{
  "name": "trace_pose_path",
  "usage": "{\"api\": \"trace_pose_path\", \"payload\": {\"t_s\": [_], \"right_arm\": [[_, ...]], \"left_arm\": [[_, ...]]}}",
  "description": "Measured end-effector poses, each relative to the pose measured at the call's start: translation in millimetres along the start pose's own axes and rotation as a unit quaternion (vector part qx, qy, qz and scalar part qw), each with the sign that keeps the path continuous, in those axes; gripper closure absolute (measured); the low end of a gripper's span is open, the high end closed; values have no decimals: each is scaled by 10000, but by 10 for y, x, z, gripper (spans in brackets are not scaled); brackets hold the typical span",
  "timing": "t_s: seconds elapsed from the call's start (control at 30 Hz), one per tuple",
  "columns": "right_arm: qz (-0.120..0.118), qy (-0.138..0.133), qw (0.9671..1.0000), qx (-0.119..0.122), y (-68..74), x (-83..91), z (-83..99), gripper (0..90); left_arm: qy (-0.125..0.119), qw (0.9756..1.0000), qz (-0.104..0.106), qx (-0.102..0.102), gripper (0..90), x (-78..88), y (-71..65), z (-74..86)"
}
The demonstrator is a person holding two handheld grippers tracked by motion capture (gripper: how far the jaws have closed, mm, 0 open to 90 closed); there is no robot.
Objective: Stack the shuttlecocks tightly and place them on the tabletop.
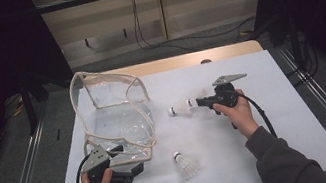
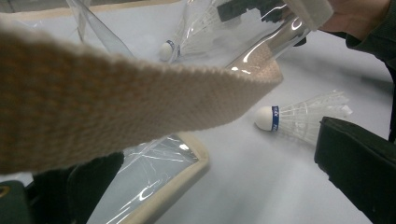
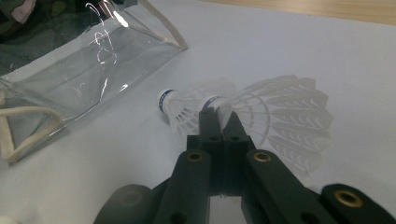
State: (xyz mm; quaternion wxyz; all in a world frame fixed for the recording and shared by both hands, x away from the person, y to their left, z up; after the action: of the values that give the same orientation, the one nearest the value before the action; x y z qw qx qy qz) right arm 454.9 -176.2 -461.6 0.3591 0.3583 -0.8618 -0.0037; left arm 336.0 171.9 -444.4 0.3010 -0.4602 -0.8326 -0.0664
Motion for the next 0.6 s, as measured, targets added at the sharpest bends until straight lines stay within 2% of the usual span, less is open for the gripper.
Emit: {"api": "trace_pose_path", "payload": {"t_s": [0.6], "right_arm": [[-43, 45, 10000, 6, 28, -87, -2, 900]], "left_arm": [[-6, 10000, 2, -4, 12, -2, 2, 1]]}}
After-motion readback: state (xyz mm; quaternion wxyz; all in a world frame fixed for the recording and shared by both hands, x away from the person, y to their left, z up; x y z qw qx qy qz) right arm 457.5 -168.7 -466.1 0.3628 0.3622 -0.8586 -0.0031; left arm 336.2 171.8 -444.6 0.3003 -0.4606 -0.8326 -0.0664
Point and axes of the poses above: each handheld gripper's, and its own axes: x roughly backward along the jaws, z roughly out of its underside, y roughly to its left, the point moved 5 cm from there along -x, roughly forward along the jaws, and after that the axes turned 9 degrees about y, right-handed, at the moved point
